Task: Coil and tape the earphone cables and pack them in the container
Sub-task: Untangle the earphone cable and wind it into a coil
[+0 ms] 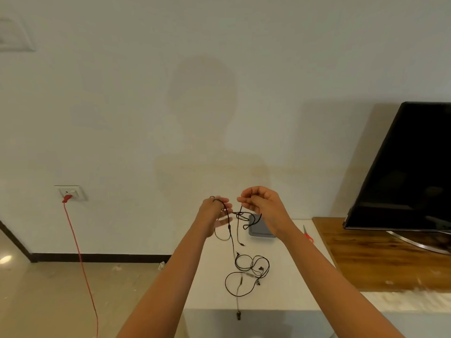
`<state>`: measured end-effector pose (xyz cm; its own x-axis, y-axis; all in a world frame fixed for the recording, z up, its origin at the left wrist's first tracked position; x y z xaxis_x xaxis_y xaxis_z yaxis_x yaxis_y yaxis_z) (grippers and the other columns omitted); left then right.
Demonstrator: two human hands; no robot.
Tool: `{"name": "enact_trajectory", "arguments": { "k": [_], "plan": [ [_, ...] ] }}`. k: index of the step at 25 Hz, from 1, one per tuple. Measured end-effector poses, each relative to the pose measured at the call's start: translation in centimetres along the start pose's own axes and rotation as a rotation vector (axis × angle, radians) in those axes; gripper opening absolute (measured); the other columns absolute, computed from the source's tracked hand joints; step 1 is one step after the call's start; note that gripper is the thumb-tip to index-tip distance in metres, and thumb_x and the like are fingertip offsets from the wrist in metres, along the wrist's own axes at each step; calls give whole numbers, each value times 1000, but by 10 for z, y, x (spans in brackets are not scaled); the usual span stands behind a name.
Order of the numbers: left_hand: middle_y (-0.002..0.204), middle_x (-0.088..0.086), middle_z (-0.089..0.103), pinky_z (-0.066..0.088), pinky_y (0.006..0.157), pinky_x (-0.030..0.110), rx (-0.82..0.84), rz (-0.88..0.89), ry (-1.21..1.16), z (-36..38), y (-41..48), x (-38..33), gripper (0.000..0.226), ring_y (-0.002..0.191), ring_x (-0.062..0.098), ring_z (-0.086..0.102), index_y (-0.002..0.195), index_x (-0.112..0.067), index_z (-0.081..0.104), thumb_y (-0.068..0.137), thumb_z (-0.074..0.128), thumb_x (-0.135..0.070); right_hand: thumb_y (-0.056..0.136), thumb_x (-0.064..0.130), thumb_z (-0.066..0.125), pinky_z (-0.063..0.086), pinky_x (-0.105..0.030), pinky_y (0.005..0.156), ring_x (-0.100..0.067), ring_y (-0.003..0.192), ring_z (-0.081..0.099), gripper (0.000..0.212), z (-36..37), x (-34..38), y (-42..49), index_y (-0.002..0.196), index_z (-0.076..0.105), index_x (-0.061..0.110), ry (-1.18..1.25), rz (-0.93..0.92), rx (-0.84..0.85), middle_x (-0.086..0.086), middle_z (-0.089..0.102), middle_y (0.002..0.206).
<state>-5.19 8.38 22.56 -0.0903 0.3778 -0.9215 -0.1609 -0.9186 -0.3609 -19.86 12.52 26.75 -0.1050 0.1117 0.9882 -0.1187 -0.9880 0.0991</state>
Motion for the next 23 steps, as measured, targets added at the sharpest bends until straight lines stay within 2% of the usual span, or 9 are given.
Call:
{"name": "enact_trajectory", "arguments": {
  "k": [4, 8, 10, 13, 16, 18, 20, 21, 23],
  "plan": [
    [86, 8, 63, 60, 70, 37, 28, 110, -58, 14, 3, -58, 26, 77, 19, 65, 101, -6, 59, 98, 34, -9, 90, -14, 35, 56, -22, 77, -15, 83, 68, 30, -4, 26, 13, 100, 62, -7, -146, -107, -19, -14, 66, 91],
    [92, 10, 64, 60, 68, 32, 47, 159, 101, 27, 17, -67, 22, 80, 21, 66, 102, -6, 61, 93, 42, -2, 93, -11, 28, 56, -19, 72, -8, 77, 69, 35, -6, 37, 25, 104, 60, -2, -275, -160, -25, -13, 64, 102],
    [92, 12, 64, 60, 76, 37, 67, 152, 260, 32, 29, -46, 21, 80, 23, 68, 100, -7, 61, 88, 49, 4, 92, -10, 26, 55, -18, 72, -7, 75, 68, 37, -11, 36, 28, 111, 55, 4, -445, -195, -35, -10, 57, 114],
    [92, 14, 66, 56, 88, 41, 62, 152, 563, 32, 45, -8, 26, 88, 26, 69, 100, -9, 64, 80, 60, 6, 91, -7, 32, 55, -32, 75, -17, 76, 65, 37, -20, 29, 34, 121, 47, 10, -868, -275, -11, -1, 42, 118],
    [102, 11, 64, 55, 90, 37, 141, 96, 757, 37, 58, 31, 43, 94, 24, 66, 122, -4, 58, 79, 63, 2, 88, -8, 37, 51, -47, 62, -32, 66, 59, 42, -26, 16, 47, 123, 45, 12, -1202, -315, 57, 1, 41, 119],
    [111, 14, 65, 59, 79, 32, 191, -21, 841, 35, 66, 51, 53, 85, 20, 69, 130, 0, 48, 81, 67, -7, 85, -12, 35, 49, -48, 60, -35, 66, 54, 45, -24, 13, 55, 120, 46, 13, -1226, -355, 131, 4, 40, 119],
    [101, 15, 72, 59, 64, 26, 155, -52, 951, 31, 68, 47, 46, 60, 11, 68, 122, 4, 52, 88, 66, -23, 86, -10, 30, 50, -42, 66, -24, 66, 51, 45, -21, 14, 59, 118, 45, 18, -1106, -359, 184, 9, 44, 107],
    [98, 11, 73, 58, 67, 26, 86, 33, 1024, 29, 70, 33, 46, 62, 10, 68, 117, 3, 56, 89, 64, -33, 88, -9, 28, 48, -38, 68, -17, 64, 49, 44, -20, 16, 61, 115, 44, 21, -994, -332, 197, 8, 48, 102],
    [113, 3, 64, 49, 79, 28, -12, 332, 971, 32, 67, -2, 52, 93, 15, 64, 125, -7, 51, 87, 64, -39, 88, -9, 25, 44, -33, 64, -15, 60, 43, 43, -17, 18, 62, 110, 44, 24, -755, -261, 207, 4, 52, 98]
  ]
}}
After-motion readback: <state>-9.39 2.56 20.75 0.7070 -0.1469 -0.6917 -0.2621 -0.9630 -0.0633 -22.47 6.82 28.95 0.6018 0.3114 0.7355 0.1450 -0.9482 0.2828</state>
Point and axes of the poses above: each hand's wrist, its own y-axis towards the middle knuckle, its own z-axis out of the palm, x = y × z, the point moved 7 cm from there along y, towards the middle knuckle
